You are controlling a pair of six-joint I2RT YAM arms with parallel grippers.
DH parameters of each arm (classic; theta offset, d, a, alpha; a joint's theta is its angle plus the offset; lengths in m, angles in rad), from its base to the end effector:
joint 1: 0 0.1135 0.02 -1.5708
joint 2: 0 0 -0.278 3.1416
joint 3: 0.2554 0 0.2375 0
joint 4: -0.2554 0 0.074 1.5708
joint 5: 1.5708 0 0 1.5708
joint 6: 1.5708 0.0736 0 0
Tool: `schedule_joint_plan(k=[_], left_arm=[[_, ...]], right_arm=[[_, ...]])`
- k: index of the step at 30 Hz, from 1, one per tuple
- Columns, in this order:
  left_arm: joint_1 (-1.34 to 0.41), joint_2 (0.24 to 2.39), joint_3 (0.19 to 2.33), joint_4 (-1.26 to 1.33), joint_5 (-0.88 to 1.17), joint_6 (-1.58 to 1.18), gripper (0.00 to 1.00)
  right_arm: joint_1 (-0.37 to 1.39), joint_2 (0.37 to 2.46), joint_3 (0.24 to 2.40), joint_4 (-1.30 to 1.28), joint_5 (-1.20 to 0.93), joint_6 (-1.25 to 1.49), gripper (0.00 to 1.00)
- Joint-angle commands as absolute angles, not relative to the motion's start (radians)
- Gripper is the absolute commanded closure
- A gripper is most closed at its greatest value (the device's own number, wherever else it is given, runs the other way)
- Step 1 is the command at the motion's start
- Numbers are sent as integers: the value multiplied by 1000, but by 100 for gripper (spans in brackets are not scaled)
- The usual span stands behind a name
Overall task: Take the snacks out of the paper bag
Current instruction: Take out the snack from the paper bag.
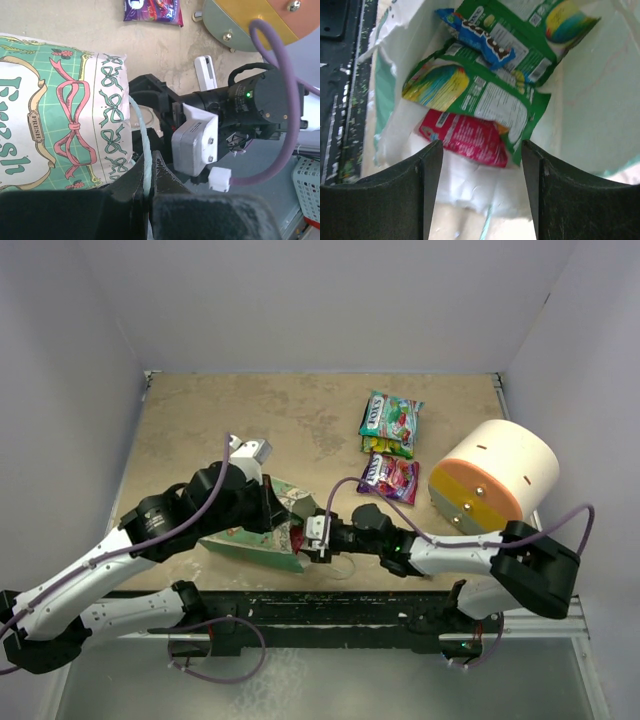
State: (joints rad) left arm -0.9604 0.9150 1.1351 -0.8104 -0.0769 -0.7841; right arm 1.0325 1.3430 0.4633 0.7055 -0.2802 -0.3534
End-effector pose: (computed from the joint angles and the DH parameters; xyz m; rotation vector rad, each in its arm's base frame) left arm 0.1101 -0.1476 0.3605 0.1560 2.3026 -0.8859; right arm 0.1325 0.2615 0.2204 -1.3022 1.2378 0.7361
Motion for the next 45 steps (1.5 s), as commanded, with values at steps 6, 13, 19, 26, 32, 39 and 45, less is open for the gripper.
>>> schedule_joint_plan(k=[6, 13, 19, 26, 32, 39, 45], left_arm=[[-959, 887, 1223, -865, -139, -777, 100], [-958, 879, 1255, -908, -165, -778, 100], [-958, 875, 1272, -928, -175, -787, 100], [-959, 880, 1275, -920, -153, -799, 100], [-958, 875, 1293, -937, -168, -799, 100], [-958, 851, 1289, -941, -199, -811, 100], [-958, 828, 1278, -957, -278, -849, 100]], right_arm=[[1042, 1518, 652, 797, -333, -657, 34], [1041, 1549, 684, 648, -428, -828, 33], [1045, 1584, 707, 617, -419, -870, 36], [1061, 1684, 796, 626, -369, -894, 41], [1064, 1728, 865, 557, -361, -906, 57], [1066, 1637, 875, 463, -369, -841, 99], [1072, 1483, 839, 392, -394, -711, 100]])
